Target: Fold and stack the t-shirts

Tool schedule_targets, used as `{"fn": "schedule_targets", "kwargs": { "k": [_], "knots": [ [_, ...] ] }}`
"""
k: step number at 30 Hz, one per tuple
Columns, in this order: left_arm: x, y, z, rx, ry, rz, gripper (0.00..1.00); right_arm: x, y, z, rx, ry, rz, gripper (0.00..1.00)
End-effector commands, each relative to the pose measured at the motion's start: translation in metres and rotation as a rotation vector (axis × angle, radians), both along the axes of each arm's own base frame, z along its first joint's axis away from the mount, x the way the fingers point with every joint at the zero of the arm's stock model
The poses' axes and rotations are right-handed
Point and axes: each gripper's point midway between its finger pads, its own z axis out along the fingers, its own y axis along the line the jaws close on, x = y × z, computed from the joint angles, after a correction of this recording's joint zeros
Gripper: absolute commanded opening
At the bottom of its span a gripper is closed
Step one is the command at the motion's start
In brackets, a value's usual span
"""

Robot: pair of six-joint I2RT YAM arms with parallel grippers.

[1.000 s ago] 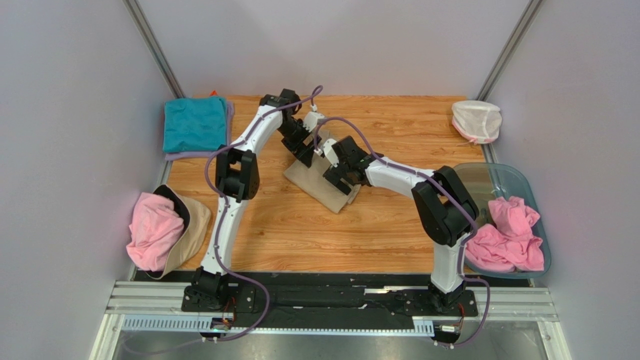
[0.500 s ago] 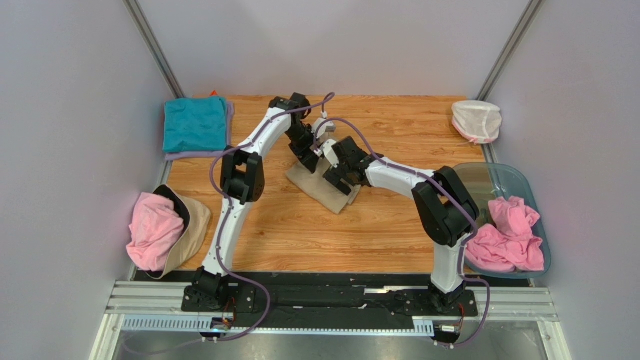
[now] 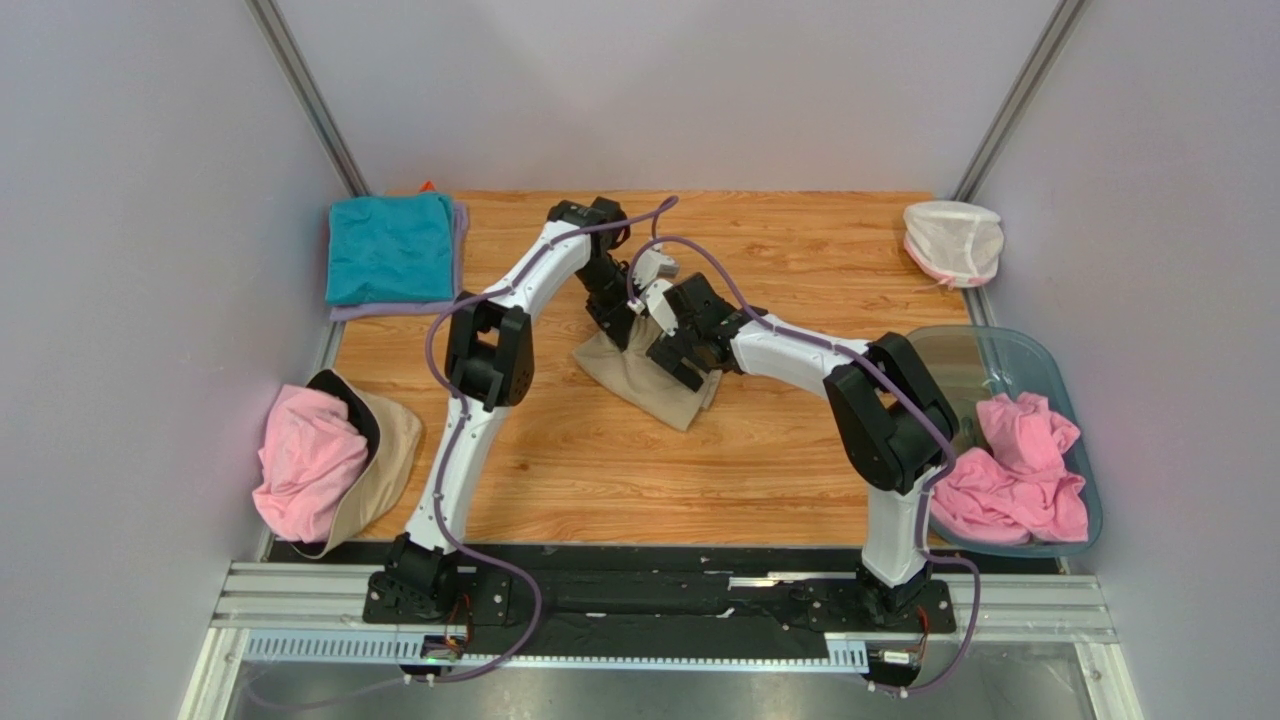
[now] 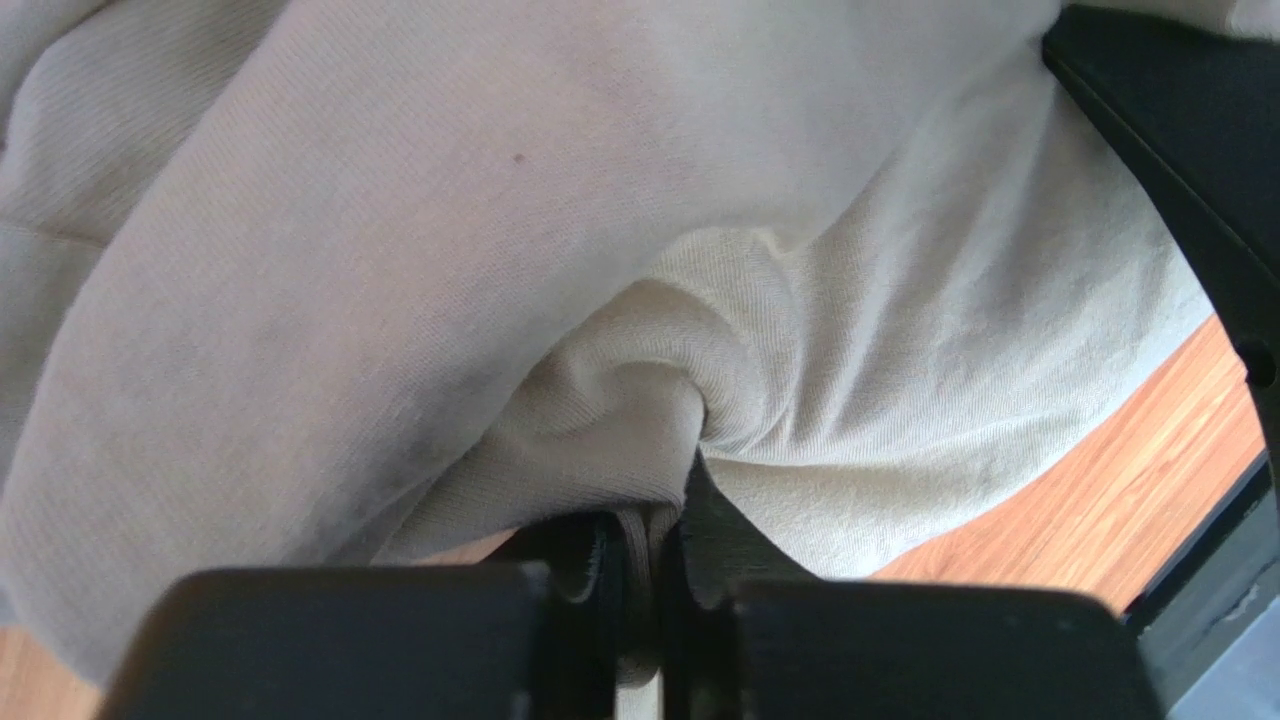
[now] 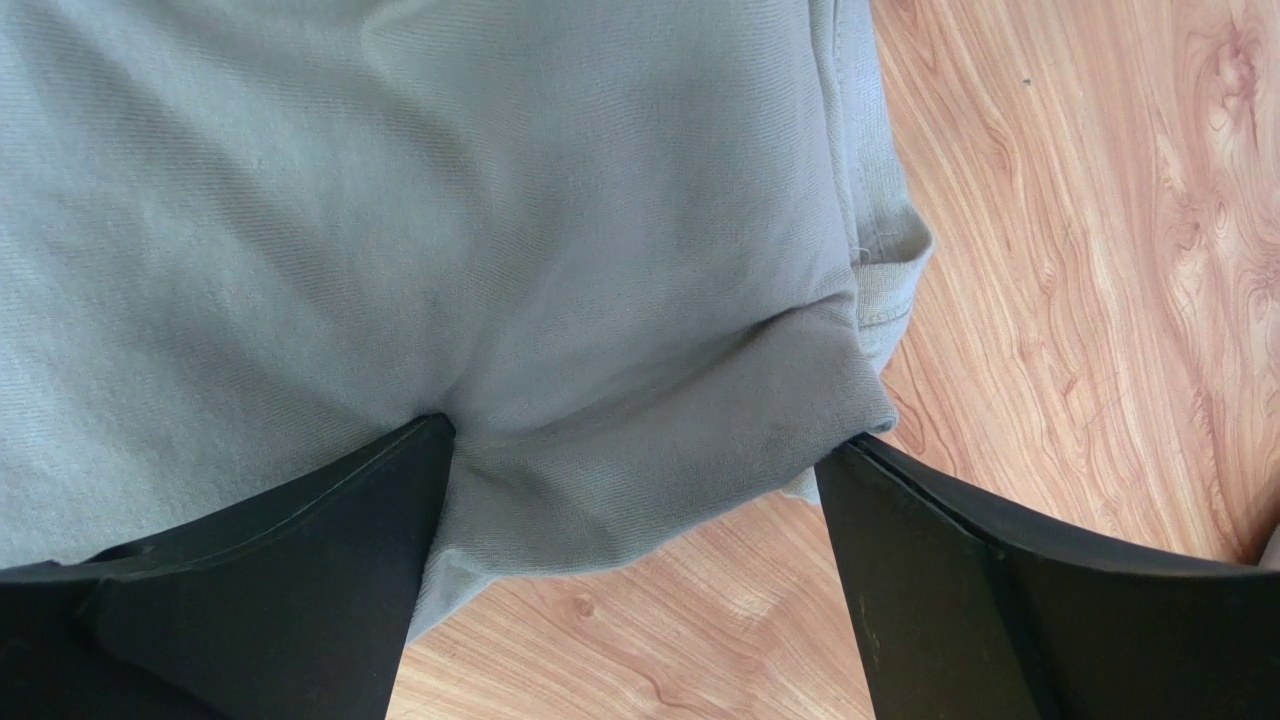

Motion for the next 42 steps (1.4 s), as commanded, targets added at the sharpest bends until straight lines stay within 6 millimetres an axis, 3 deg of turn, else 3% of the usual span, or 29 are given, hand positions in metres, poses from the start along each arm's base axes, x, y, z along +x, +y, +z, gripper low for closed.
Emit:
{"fn": "schedule_targets", "kwargs": {
  "k": [1,7,15,20,24,28,32,40,42],
  "knots": [
    [-0.02,-0.003,-0.01,0.014,0.082,-0.016,0.0,-0.019,-0.009,-0.015,-0.055,0.069,0.029,0.98],
    [-0.017,0.003,-0.003,0.048,0.041,0.018,0.0,-0.017,-0.013,-0.006,-0.07,0.045,0.022,0.98],
    [0.002,0.016,0.03,0.099,-0.093,0.078,0.0,-0.007,-0.021,0.037,-0.065,-0.057,-0.025,1.0],
    [0.021,0.037,0.04,0.148,-0.177,0.132,0.0,-0.01,-0.029,0.069,-0.022,-0.112,-0.06,1.0],
    [0.04,0.059,0.047,0.174,-0.225,0.194,0.0,-0.017,-0.037,0.082,-0.009,-0.124,-0.075,1.0],
    [0.063,0.087,0.057,0.217,-0.307,0.252,0.0,-0.022,-0.046,0.079,-0.016,-0.12,-0.086,1.0],
    [0.091,0.128,0.068,0.276,-0.379,0.34,0.0,-0.025,-0.054,0.069,-0.032,-0.103,-0.103,1.0],
    [0.137,0.192,0.112,0.36,-0.585,0.477,0.0,-0.032,-0.055,0.048,-0.043,-0.057,-0.099,1.0],
    [0.146,0.2,0.129,0.361,-0.642,0.502,0.0,-0.032,-0.055,0.044,-0.045,-0.047,-0.101,1.0]
  ]
}}
